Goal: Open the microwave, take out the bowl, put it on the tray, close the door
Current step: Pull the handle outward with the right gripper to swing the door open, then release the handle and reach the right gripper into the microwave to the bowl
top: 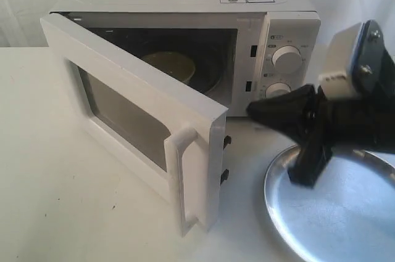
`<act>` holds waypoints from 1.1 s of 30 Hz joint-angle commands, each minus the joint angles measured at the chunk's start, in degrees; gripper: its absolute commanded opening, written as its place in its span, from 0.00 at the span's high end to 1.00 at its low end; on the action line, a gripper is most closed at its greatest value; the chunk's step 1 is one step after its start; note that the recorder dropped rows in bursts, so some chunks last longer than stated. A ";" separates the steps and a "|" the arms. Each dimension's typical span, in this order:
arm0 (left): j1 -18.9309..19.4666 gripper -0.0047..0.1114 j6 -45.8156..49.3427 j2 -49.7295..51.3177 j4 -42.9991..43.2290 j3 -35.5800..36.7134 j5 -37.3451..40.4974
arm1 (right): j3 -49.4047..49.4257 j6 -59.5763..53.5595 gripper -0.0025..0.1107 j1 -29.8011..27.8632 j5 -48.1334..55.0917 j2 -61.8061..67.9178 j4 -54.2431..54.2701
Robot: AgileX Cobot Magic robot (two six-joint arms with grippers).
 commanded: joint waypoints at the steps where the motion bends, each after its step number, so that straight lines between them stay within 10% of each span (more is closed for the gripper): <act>1: 0.01 0.96 0.00 -0.12 -0.45 -0.16 -0.29 | 0.27 -10.98 0.98 0.01 5.75 6.66 19.31; 6: 0.01 0.96 0.00 -0.12 -0.45 -0.16 -0.29 | -0.52 -16.70 0.98 0.01 -18.70 17.18 20.95; 15: 0.01 0.96 0.00 -0.12 -0.45 -0.16 -0.29 | -0.63 -19.92 0.98 3.18 -26.96 21.71 13.08; 33: 0.01 0.96 0.00 -0.12 -0.45 -0.16 -0.29 | -7.94 -26.04 0.98 18.52 0.76 22.39 27.64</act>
